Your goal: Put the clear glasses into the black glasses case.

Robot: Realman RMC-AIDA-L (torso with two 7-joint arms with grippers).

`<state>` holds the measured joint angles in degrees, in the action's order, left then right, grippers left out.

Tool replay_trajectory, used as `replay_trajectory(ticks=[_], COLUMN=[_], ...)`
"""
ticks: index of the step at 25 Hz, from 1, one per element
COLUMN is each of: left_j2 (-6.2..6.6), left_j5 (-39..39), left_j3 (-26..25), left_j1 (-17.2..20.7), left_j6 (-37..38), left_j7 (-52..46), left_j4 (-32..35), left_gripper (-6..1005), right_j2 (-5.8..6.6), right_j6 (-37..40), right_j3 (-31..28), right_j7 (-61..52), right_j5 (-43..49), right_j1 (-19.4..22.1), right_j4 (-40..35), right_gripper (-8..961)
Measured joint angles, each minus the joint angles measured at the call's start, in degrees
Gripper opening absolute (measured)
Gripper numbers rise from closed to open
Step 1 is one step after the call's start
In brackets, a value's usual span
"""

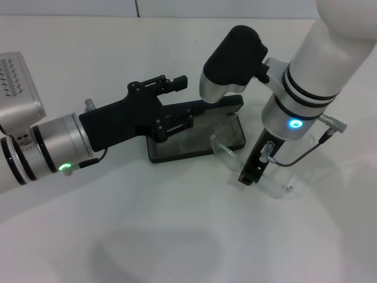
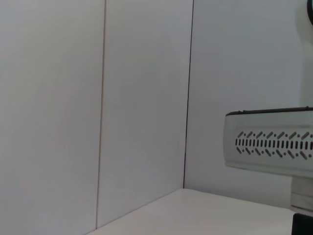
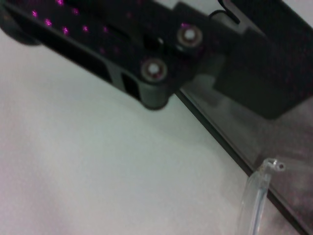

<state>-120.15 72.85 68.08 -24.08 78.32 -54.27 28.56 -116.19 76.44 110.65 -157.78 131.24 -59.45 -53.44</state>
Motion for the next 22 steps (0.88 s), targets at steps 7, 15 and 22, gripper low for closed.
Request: replay_trajectory(ticks=[7,15,22], left_j2=[0.00,0.01,0.11], left_j5=[-0.1,-0.2,-0.2], left_j3=[0.0,0.0,0.0], left_j1=[-0.1,-0.3,-0.4], left_j6=[0.0,0.0,0.1], left_j7=[0.0,0.1,0.0], left_j4=[0.0,0.0,0.3], left_gripper=[591,591,590], right_j2=[0.00,0.00,0.16], right_j6=[-0.5,-0.7,1.3], right_j3=[0.0,-0.2,-1.2], right_j7=[0.6,4.6,4.9], right_j5=[1.2,1.2,2.3], right_j1=[0.2,0.2,0.2], right_j4=[0.0,-0.4,-2.2], right_gripper=[253,169,116])
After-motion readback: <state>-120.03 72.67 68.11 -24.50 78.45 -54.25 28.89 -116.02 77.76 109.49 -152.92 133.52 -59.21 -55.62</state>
